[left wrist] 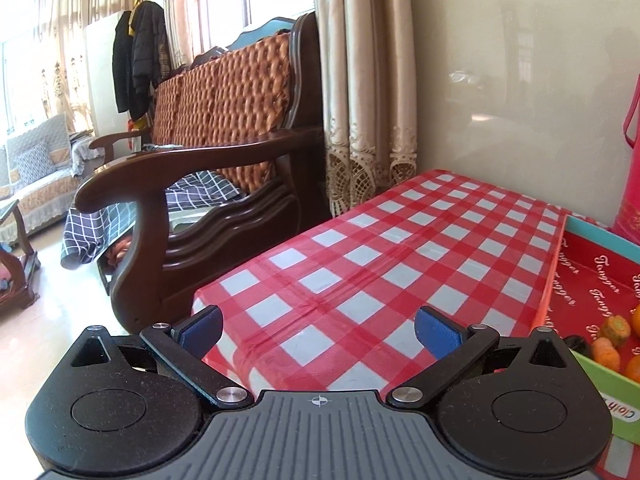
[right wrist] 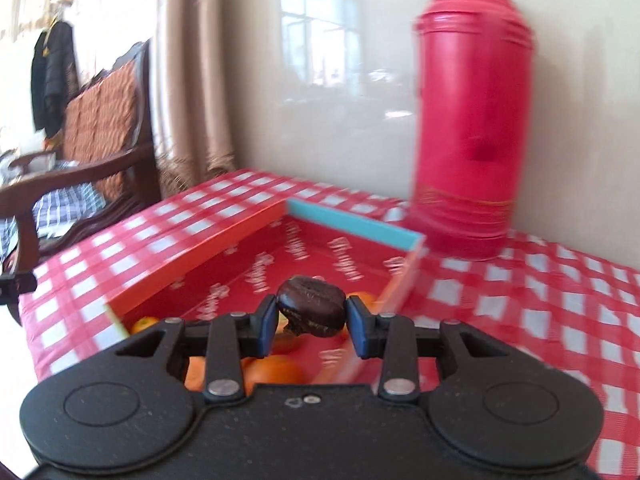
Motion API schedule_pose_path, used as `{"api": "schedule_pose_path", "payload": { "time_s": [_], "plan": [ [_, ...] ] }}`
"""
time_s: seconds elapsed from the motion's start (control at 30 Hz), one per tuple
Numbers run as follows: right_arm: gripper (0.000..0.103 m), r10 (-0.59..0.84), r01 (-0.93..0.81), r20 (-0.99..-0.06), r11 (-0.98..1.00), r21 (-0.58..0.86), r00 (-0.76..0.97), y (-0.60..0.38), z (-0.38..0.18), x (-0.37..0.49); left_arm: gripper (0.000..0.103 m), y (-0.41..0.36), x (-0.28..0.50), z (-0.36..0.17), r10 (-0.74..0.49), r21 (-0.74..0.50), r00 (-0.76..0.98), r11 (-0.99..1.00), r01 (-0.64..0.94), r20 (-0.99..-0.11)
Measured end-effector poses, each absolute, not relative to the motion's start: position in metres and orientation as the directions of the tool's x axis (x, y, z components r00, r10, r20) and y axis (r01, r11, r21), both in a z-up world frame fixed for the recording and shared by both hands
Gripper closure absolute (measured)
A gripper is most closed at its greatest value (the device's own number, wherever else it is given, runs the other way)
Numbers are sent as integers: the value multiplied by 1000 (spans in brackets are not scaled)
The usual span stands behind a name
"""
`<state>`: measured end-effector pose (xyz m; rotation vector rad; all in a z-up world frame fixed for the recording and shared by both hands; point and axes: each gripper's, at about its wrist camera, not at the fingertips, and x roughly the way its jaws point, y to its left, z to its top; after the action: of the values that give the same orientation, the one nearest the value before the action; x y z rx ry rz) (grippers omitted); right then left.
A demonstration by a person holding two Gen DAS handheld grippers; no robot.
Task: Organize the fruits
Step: 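Drop the dark fruit into the red box and open the right gripper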
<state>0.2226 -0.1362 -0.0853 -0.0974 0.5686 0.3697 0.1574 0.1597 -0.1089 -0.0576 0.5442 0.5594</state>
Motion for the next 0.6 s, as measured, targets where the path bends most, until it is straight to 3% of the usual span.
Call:
{"api": "schedule_pose_path", "payload": {
  "time_s": [0.13, 0.2, 0.23, 0.27, 0.4, 0.6],
  "plan": [
    [74, 322, -389, -576, 921, 7, 752, -112, -90, 224, 2, 169, 153, -110, 500, 91, 705, 842, -532, -503],
    [58, 302, -380, -593, 925, -8, 747, -105, -92, 224, 2, 172, 153, -111, 496, 85, 702, 842, -533, -511],
    [38, 291, -369, -596, 929, -10, 749, -102, -91, 225, 2, 173, 154, -111, 492, 83, 701, 843, -531, -516],
    [31, 290, -361, -583, 932, -7, 759, -103, -89, 221, 2, 173, 154, -111, 489, 82, 702, 845, -529, -518],
    [28, 265, -334, -550, 942, -26, 792, -104, -73, 208, 1, 165, 156, -109, 469, 90, 721, 863, -498, -510],
    [12, 186, -236, -535, 971, -25, 824, -125, -41, 171, 0, 132, 152, -99, 374, 114, 777, 922, -370, -506]
  ]
}}
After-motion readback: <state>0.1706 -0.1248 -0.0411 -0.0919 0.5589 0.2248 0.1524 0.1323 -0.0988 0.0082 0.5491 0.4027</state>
